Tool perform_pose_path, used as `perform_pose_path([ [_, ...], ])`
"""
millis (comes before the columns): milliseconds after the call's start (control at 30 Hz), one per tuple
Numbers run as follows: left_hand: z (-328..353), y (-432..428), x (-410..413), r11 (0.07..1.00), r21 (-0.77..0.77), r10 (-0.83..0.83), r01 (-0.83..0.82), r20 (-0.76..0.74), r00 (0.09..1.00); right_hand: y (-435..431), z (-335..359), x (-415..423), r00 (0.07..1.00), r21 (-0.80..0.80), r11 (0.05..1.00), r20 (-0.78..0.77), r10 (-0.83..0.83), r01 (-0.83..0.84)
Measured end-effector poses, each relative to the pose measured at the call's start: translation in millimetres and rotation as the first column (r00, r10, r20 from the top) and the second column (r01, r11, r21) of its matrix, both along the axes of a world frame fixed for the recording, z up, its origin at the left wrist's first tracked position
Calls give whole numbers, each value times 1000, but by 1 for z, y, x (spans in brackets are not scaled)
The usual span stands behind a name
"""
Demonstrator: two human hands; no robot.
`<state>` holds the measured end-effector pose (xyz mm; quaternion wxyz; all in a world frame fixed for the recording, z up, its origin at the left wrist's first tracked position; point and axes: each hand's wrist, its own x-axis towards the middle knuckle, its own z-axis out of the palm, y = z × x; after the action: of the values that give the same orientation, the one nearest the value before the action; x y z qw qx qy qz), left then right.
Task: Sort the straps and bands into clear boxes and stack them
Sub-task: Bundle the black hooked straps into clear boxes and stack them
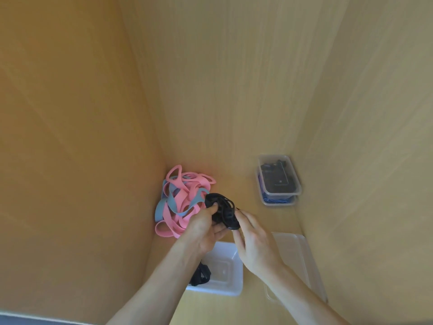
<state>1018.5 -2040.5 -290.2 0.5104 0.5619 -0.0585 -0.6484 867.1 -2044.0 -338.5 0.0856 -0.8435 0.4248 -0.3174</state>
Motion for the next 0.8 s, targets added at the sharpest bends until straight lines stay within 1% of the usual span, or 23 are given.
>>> perform_pose_path([
  [100,-2,5,1,1000,14,-2,1,51,999,10,-1,6,999,10,1000,-42,-13,14],
  [200,-5,11,-2,1000,29,-5,2,104,995,11,0,10,999,30,998,-5,-47,47],
  [267,-9,16,-2,1000,26,-8,5,119,993,12,2,10,999,35,999,21,-38,37],
  [367,-13,23,4,998,-12,-60,63,141,988,16,4,8,1000,59,998,7,-18,17],
  [433,-12,28,12,991,-41,-122,128,135,983,19,6,8,999,154,988,30,-20,16],
  [500,-11,34,22,979,-50,-193,199,97,976,22,7,7,997,280,960,68,-31,11],
  [533,-11,38,27,974,-49,-217,221,82,973,23,7,6,996,313,950,85,-36,8],
  [567,-11,41,32,975,-46,-215,219,86,973,25,9,5,994,334,942,96,-42,7],
  [600,-12,44,38,982,-46,-178,184,112,978,26,10,3,993,352,936,104,-48,8],
  [667,-17,51,49,996,-78,-30,50,235,972,31,12,-1,993,387,922,107,-49,4],
  [700,-22,56,55,994,-108,43,-7,337,940,34,12,-3,994,408,913,104,-42,-4],
  [733,-27,62,61,989,-142,95,-32,462,882,37,12,-6,994,428,904,104,-34,-14],
  [800,-38,74,68,980,-199,120,22,674,729,40,11,-10,995,468,883,99,-19,-30],
])
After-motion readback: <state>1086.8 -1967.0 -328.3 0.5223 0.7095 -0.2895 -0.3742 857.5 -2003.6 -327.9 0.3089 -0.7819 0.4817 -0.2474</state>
